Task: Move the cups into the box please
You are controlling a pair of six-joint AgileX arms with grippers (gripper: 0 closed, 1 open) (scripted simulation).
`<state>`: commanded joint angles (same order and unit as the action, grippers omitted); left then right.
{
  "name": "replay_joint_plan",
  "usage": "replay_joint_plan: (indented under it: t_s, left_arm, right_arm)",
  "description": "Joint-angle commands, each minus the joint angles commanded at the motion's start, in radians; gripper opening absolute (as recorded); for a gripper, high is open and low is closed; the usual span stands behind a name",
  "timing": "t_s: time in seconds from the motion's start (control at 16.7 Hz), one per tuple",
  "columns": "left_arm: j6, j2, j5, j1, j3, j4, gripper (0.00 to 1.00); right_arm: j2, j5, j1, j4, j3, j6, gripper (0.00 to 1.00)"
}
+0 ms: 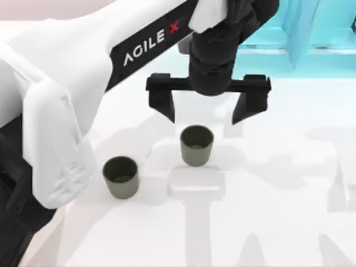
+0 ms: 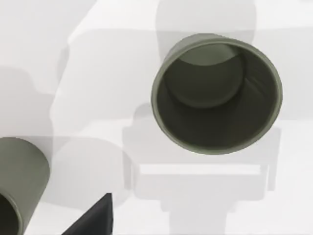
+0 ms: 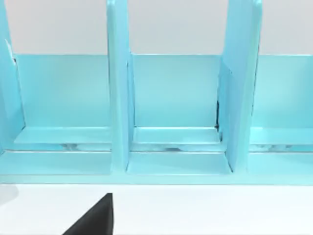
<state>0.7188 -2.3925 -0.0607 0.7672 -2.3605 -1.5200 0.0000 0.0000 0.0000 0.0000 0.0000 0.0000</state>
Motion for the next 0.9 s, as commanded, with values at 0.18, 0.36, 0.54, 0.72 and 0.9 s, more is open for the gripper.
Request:
replay_joint_plan:
  t_s: [0.18, 0.36, 0.54, 0.72, 0.9]
  left_arm:
    - [0.025, -0.053, -0.002, 0.014, -0.107, -0.01, 1.0]
    - [0.029, -0.06, -0.003, 0.016, -0.122, -0.01, 1.0]
    - [0.028, -0.056, -0.002, 0.011, -0.12, -0.009, 1.0]
    - [0.024, -0.058, -0.002, 0.011, -0.083, 0.028, 1.0]
    - [0.02, -0.055, -0.002, 0.007, 0.033, 0.141, 1.0]
  right_arm:
    - [0.0, 0.0, 0.0, 0.0, 0.0, 0.0, 1.0]
    - [0.0, 0.0, 0.0, 0.0, 0.0, 0.0, 1.0]
    - [0.0, 0.0, 0.0, 0.0, 0.0, 0.0, 1.0]
    - [0.0, 0.0, 0.0, 0.0, 0.0, 0.0, 1.0]
    - [0.0, 0.0, 0.0, 0.0, 0.0, 0.0, 1.0]
